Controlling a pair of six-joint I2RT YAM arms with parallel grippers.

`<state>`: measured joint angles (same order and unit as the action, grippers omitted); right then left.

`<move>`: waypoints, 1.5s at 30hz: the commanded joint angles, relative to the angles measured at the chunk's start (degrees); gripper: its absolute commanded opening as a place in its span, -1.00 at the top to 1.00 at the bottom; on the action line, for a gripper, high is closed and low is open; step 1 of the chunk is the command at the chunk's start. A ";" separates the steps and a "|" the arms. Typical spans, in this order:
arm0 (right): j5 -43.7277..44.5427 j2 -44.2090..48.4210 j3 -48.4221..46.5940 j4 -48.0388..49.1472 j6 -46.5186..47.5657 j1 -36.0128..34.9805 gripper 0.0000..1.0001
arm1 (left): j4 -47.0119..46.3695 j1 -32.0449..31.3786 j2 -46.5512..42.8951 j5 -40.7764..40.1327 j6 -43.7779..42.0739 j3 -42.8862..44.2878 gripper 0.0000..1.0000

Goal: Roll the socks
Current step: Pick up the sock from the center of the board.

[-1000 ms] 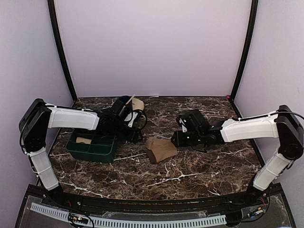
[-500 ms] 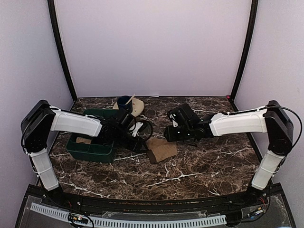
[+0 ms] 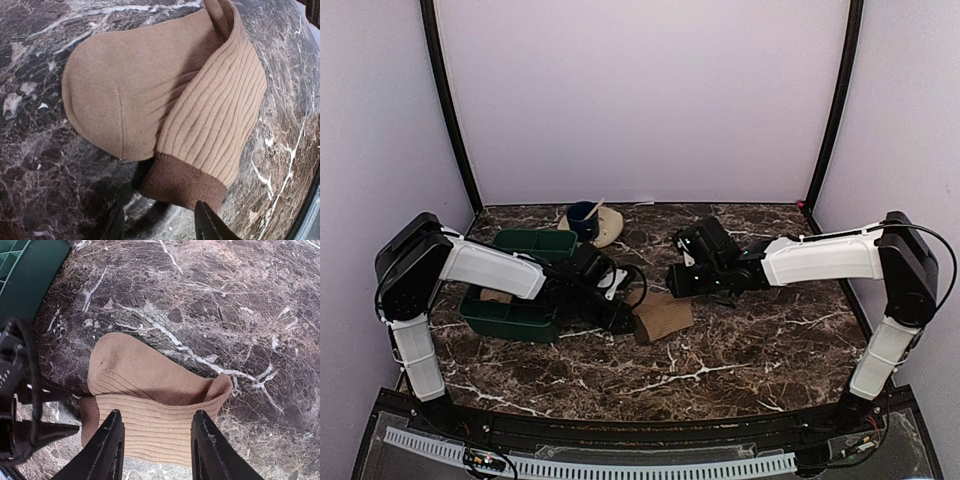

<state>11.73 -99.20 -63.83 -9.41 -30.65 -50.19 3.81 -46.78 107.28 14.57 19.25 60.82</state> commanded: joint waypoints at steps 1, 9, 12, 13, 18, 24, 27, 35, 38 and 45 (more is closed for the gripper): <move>0.94 2.04 1.21 1.44 0.16 0.20 0.16 | -2.09 -0.15 0.23 -3.94 0.52 -0.66 -0.01; 0.83 2.40 1.72 1.77 -0.02 0.26 0.16 | -2.47 -0.15 2.50 -3.40 0.27 0.31 -0.02; 0.92 2.71 1.84 1.63 -0.02 0.25 0.16 | -2.58 -0.15 3.19 -3.34 0.27 0.56 -0.02; 0.93 2.82 1.87 1.59 0.06 0.23 0.16 | -2.61 -0.15 3.46 -3.24 0.22 0.75 -0.02; 1.18 3.67 2.07 1.24 0.07 0.33 0.16 | -1.82 -0.39 4.78 -2.77 -0.15 1.67 0.13; 1.39 4.26 2.20 0.89 0.24 0.36 0.16 | -0.93 -1.47 6.02 -2.71 -0.45 1.98 0.28; 1.45 4.43 2.28 0.82 0.33 0.36 0.16 | 0.04 -2.38 6.31 -3.45 -1.06 2.02 0.34; 1.29 4.54 2.06 0.85 0.42 0.34 0.16 | 2.73 -4.33 6.62 -5.39 -2.58 2.29 0.59; 1.36 4.67 2.25 0.91 0.35 0.36 0.16 | 3.13 -4.54 6.62 -5.93 -2.69 2.12 0.74; 1.88 5.29 2.84 0.84 0.22 0.34 0.16 | 3.51 -4.80 5.85 -6.03 -2.84 2.72 1.00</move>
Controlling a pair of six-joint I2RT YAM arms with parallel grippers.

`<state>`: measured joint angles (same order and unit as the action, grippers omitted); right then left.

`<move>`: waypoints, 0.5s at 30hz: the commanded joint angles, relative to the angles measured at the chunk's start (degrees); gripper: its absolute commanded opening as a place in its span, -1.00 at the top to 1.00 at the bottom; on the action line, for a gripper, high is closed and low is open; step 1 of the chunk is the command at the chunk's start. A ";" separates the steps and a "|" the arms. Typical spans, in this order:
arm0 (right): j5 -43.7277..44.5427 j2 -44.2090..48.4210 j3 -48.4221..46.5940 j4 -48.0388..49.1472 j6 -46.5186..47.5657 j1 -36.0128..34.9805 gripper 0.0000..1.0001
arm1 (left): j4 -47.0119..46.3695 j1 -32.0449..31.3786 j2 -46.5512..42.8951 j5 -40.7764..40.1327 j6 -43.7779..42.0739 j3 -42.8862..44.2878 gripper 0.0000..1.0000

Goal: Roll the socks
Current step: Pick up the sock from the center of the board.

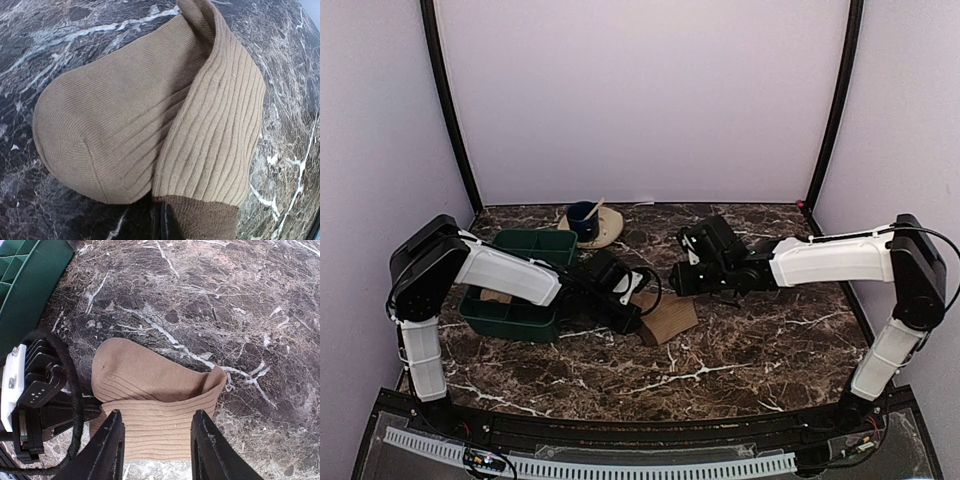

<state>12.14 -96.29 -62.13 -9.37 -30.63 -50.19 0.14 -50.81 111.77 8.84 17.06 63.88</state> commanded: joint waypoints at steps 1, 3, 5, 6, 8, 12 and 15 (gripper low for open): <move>1.70 2.61 1.28 0.80 0.15 0.36 0.16 | 7.22 -0.85 0.91 -0.35 -0.79 -0.33 1.00; 2.10 2.93 1.65 0.82 0.06 0.36 0.16 | 7.59 -0.87 -0.47 -0.72 -1.36 -0.13 1.00; 2.59 3.25 2.04 0.97 -0.12 0.36 0.16 | 8.28 -0.87 -1.80 -1.23 -2.18 0.37 1.00; 2.73 3.49 2.23 1.09 -0.19 0.36 0.16 | 8.85 -0.87 -2.48 -1.63 -2.67 0.82 1.00; 2.88 3.67 2.39 1.14 -0.21 0.42 0.17 | 10.18 -0.87 -3.63 -2.16 -3.94 1.95 1.00; 2.97 3.83 2.69 1.20 -0.30 0.44 0.17 | 13.84 -0.87 -4.79 -2.93 -7.89 5.64 1.00; 2.92 4.11 3.18 1.54 -0.39 0.44 0.17 | 16.11 -0.87 -4.98 -3.29 -10.71 8.13 1.00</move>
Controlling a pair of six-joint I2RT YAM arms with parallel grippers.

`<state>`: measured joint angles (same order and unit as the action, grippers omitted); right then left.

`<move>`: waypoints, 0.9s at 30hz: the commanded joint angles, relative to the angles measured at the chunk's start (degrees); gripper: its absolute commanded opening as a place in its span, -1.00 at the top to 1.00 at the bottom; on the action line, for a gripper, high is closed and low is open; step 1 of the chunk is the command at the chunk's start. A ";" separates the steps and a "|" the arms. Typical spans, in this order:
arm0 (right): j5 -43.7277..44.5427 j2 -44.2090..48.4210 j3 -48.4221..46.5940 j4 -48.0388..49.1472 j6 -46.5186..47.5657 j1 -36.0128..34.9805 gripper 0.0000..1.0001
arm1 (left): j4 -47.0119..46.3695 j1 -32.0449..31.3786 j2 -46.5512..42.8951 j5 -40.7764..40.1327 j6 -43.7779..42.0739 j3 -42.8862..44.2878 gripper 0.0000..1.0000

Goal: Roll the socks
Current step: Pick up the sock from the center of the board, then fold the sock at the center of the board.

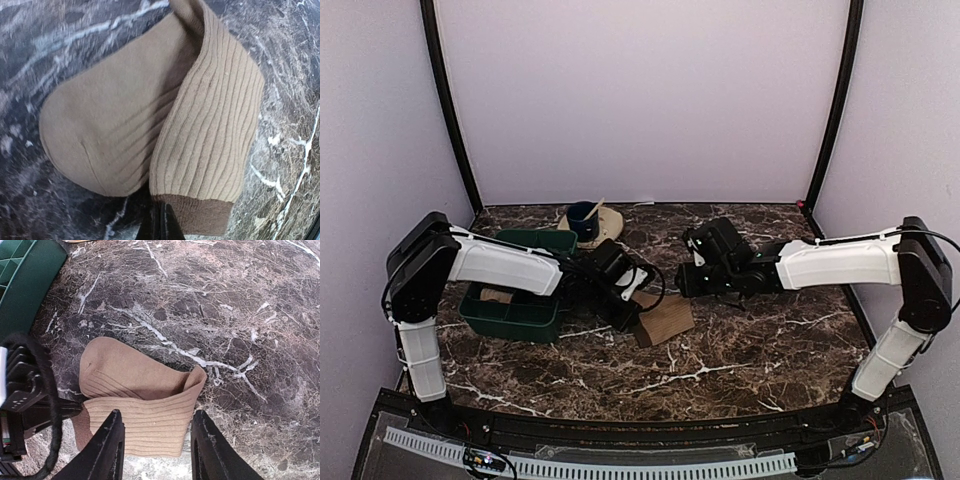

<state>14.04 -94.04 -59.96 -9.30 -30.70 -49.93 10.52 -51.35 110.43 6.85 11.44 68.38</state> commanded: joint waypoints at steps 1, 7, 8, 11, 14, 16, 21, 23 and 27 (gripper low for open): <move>0.99 1.94 1.18 1.59 -0.40 0.16 0.16 | 6.21 -0.33 -3.71 -1.39 -5.92 4.33 1.00; 0.96 2.33 2.48 2.19 -0.82 0.17 0.16 | 7.76 -0.28 -3.81 -2.41 -9.47 7.56 1.00; 0.92 2.30 2.67 2.26 -0.85 0.16 0.16 | 7.96 -0.32 -3.75 -2.66 -9.94 8.05 1.00; 0.93 2.29 3.24 2.57 -1.03 0.14 0.16 | 9.30 -0.24 -3.20 -4.19 -11.12 9.98 1.00; 0.65 2.30 3.61 2.85 -1.12 0.18 0.16 | 10.75 -0.16 -2.42 -5.44 -12.09 12.18 1.00; 0.42 2.34 3.78 3.11 -1.20 0.19 0.17 | 11.68 0.08 -1.82 -6.05 -12.59 13.40 1.00; 0.03 2.29 4.27 3.77 -1.38 0.18 0.17 | 14.61 2.01 0.11 -6.50 -13.11 16.64 1.00; -0.21 2.31 4.41 4.00 -1.34 0.12 0.17 | 15.62 2.94 0.93 -6.19 -13.28 17.84 1.00; -0.72 2.35 4.57 4.52 -1.29 0.19 0.17 | 17.64 4.42 3.11 -5.53 -13.79 19.71 1.00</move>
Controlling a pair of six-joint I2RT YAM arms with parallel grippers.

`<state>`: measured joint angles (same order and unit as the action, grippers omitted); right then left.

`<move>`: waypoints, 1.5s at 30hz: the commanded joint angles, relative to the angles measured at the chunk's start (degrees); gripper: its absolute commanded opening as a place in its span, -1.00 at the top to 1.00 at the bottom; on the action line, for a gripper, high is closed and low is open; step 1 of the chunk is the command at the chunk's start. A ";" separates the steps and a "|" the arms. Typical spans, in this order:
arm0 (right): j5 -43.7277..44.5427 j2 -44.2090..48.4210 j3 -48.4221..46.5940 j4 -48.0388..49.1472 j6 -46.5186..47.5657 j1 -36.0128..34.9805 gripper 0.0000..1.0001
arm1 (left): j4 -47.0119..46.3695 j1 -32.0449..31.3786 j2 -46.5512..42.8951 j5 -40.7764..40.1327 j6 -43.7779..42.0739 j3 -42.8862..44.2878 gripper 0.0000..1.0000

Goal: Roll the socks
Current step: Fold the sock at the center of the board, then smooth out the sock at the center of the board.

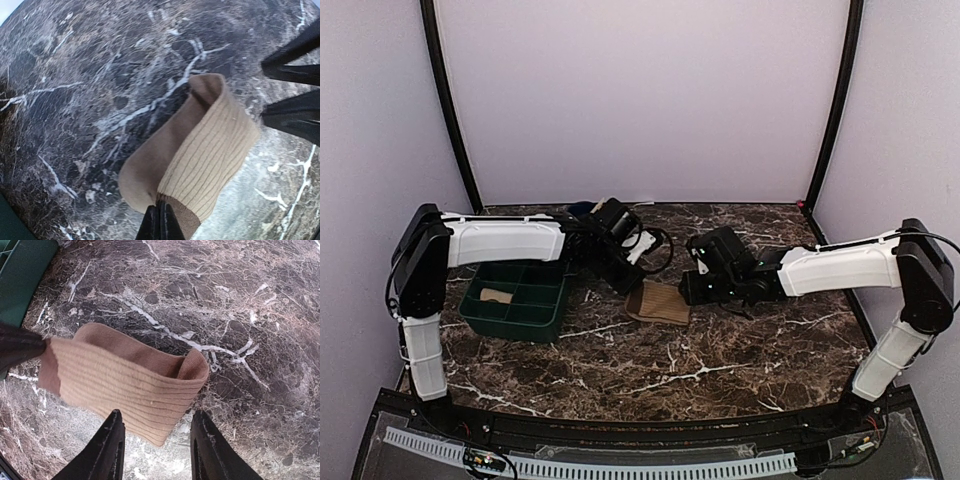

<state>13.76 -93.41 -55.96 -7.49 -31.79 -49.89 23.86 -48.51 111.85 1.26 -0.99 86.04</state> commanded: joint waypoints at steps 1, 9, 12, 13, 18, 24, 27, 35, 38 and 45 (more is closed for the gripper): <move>-0.55 1.69 0.66 2.93 -0.20 0.12 0.17 | 4.43 1.84 1.96 0.17 -1.50 2.11 1.00; -1.84 1.07 0.44 4.50 -0.10 0.14 0.18 | 4.18 3.30 3.31 1.02 -1.82 2.20 1.00; -2.35 0.28 0.41 5.60 -0.20 0.09 0.22 | 4.08 3.67 3.95 1.44 -1.82 2.36 1.00; -2.60 -0.02 0.42 6.17 -0.20 0.11 0.23 | 4.09 3.81 4.18 1.53 -1.82 2.45 1.00; -4.93 -2.06 0.78 9.71 -0.76 0.14 0.38 | 3.73 4.32 5.09 1.31 -1.43 2.60 0.93; -9.36 -5.65 2.76 18.94 -3.43 0.47 0.87 | 1.34 5.37 6.14 0.38 -0.67 2.47 0.35; -10.81 -6.77 3.77 22.31 -4.41 0.98 0.96 | 0.09 5.82 6.18 0.34 -0.01 2.31 0.16; -13.39 -9.88 6.50 32.80 -7.65 2.04 1.00 | -3.60 6.09 3.28 0.07 1.33 0.19 0.04; -14.27 -11.08 8.02 37.40 -9.95 2.78 1.00 | -8.47 6.06 -0.18 2.59 1.88 -3.90 0.04; -14.51 -14.14 9.17 41.62 -12.69 3.35 1.00 | -16.37 5.44 -5.93 9.20 3.36 -12.25 0.06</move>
<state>-0.32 -106.00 -47.57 28.51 -42.17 -46.98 13.74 -42.59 111.11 6.04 0.99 77.21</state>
